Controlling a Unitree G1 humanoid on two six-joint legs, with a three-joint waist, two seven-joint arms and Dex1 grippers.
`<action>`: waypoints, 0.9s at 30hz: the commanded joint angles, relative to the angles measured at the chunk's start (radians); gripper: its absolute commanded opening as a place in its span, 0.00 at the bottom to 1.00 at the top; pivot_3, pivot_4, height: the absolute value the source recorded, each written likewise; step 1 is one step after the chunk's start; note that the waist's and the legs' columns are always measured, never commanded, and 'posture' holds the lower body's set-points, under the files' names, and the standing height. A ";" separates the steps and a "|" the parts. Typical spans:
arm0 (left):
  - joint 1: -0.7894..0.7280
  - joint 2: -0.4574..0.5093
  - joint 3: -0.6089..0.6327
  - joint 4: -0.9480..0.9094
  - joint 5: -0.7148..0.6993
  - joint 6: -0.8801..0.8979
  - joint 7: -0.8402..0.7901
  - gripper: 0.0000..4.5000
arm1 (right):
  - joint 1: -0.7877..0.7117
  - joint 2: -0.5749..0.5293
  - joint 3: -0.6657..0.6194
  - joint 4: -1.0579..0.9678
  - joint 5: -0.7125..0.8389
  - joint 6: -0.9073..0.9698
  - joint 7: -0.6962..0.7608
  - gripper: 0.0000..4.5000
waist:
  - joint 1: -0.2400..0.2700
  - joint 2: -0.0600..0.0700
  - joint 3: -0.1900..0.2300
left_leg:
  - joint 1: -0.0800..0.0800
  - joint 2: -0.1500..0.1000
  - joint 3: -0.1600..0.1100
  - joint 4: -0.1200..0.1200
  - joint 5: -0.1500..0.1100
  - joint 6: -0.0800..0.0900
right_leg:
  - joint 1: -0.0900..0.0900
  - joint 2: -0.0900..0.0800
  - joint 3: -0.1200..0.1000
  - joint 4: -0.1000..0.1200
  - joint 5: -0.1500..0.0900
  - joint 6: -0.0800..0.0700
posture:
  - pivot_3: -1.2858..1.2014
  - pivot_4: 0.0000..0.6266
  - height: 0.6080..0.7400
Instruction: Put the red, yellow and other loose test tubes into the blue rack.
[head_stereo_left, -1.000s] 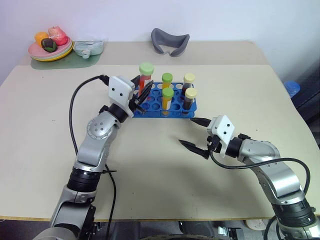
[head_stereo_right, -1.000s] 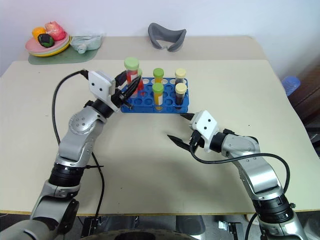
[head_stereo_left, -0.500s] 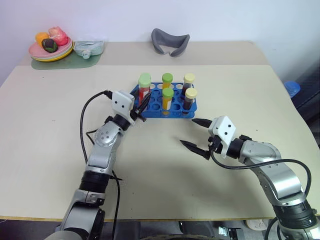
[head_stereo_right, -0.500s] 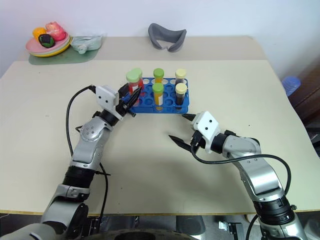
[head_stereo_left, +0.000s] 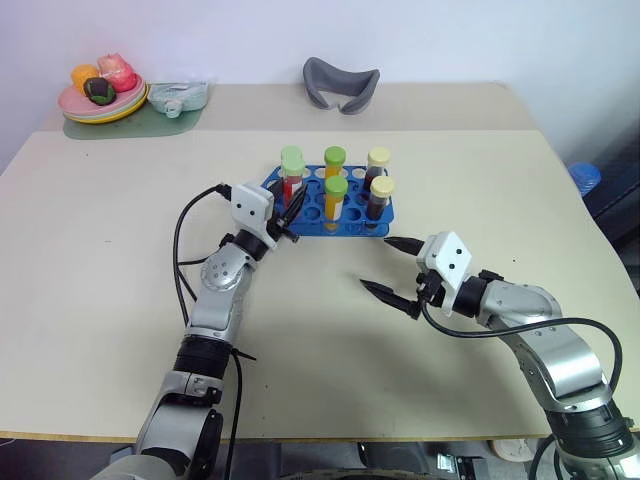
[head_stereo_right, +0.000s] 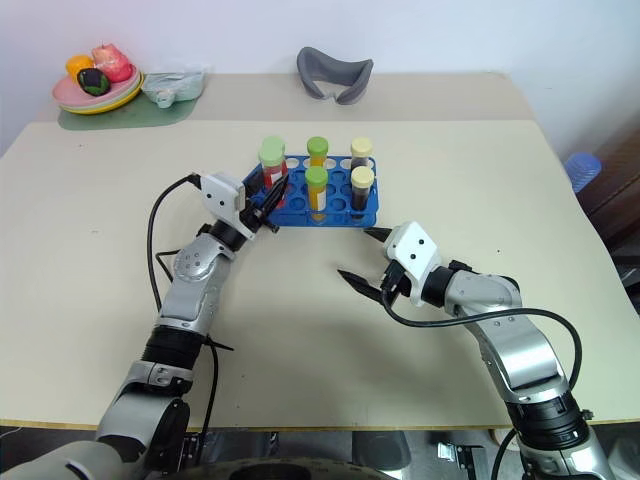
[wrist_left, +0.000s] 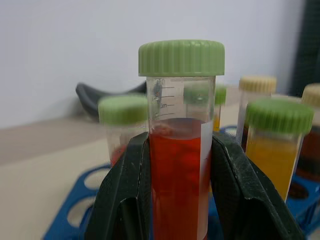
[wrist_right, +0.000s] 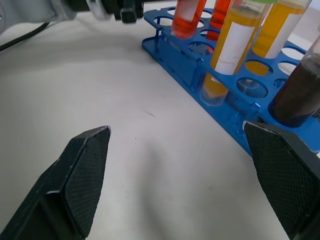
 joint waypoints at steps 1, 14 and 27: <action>-0.007 0.002 -0.002 -0.016 0.019 -0.044 -0.013 0.32 | -0.001 -0.002 -0.023 -0.054 0.018 -0.001 -0.002 0.97 | 0.000 0.000 0.000 | 0.000 0.000 0.000 0.000 0.000 0.000 | 0.000 0.000 0.000 0.000 0.000 0.000 | 0.52 0.24 1.00; 0.028 -0.007 0.046 -0.098 -0.027 -0.001 -0.004 0.99 | -0.004 -0.001 -0.020 -0.057 0.020 0.003 0.004 0.97 | -0.001 0.000 0.000 | 0.000 0.000 0.000 0.000 0.000 0.000 | 0.000 0.000 0.000 0.000 0.000 0.000 | 0.52 0.24 1.00; 0.372 0.359 0.278 -0.597 -0.251 0.383 -0.144 0.99 | 0.071 -0.137 -0.245 0.003 0.072 -0.005 0.085 0.97 | -0.001 0.000 0.000 | 0.000 0.001 -0.001 -0.001 -0.001 0.001 | 0.000 0.000 0.000 0.000 0.000 0.000 | 0.52 0.24 1.00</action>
